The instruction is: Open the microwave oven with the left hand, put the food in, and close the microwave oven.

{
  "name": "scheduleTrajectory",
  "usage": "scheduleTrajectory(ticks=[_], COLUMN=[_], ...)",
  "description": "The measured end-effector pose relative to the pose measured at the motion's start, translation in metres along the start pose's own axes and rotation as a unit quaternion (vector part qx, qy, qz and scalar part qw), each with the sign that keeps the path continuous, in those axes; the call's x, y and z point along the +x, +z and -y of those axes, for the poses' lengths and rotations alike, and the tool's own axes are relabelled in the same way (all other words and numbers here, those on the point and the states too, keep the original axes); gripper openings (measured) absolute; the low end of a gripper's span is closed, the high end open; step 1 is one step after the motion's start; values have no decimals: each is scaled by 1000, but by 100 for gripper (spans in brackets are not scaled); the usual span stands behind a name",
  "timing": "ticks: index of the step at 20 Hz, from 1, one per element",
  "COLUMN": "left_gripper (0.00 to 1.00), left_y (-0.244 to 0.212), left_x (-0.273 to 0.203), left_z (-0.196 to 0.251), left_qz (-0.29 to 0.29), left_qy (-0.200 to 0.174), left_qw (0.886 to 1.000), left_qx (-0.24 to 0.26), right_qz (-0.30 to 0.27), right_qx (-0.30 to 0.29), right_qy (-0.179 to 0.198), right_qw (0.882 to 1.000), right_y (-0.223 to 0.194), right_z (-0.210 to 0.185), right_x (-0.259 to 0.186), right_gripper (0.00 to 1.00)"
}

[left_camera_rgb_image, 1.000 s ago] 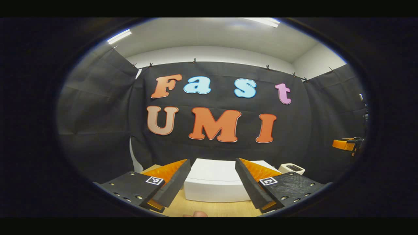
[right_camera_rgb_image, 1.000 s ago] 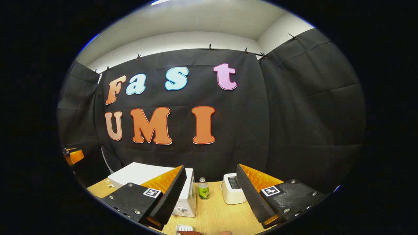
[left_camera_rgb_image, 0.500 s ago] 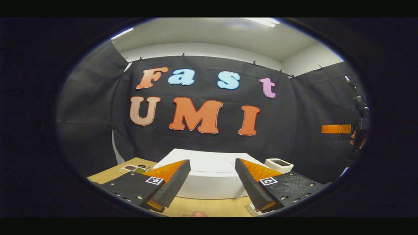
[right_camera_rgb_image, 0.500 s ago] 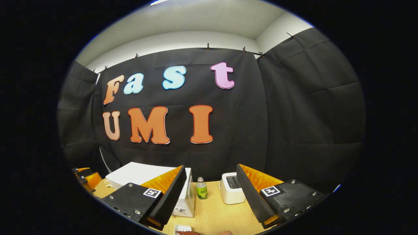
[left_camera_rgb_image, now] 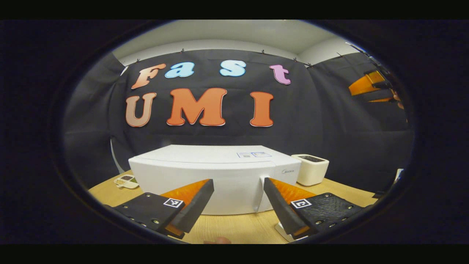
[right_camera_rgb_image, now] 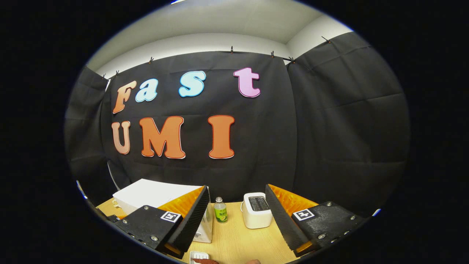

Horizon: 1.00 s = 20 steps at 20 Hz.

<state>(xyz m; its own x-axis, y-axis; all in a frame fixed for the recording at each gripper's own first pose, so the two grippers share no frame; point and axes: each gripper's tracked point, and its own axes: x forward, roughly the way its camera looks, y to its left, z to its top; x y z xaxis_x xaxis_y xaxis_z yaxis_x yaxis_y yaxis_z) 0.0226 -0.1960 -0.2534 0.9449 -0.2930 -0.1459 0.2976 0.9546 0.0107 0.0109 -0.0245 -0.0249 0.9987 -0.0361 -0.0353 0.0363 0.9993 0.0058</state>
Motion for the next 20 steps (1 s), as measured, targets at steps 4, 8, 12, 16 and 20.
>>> scheduleTrajectory(ticks=[4, 8, 12, 16, 20], left_gripper=[94, 90, 90, 90, 83], left_y=[-33, -52, -64, -70, -72], left_x=[17, 30, 41, 56, 67], left_z=[12, 32, 38, 39, 47], left_qz=[-10, -23, -34, -37, -31], left_qy=[-4, -20, -12, -8, -6], left_qw=[1000, 999, 999, 999, 999], left_qx=[7, 16, 26, 18, 20], right_qz=[-6, -12, -19, -21, -21], right_qx=[-3, -5, 4, -4, -10], right_qy=[-7, -9, -12, -20, -21], right_qw=[1000, 1000, 1000, 1000, 1000], right_y=[-7, -14, -21, -25, -27], right_z=[9, 15, 24, 32, 35], right_x=[5, 10, 15, 17, 17], right_gripper=[95, 95, 95, 96, 91])
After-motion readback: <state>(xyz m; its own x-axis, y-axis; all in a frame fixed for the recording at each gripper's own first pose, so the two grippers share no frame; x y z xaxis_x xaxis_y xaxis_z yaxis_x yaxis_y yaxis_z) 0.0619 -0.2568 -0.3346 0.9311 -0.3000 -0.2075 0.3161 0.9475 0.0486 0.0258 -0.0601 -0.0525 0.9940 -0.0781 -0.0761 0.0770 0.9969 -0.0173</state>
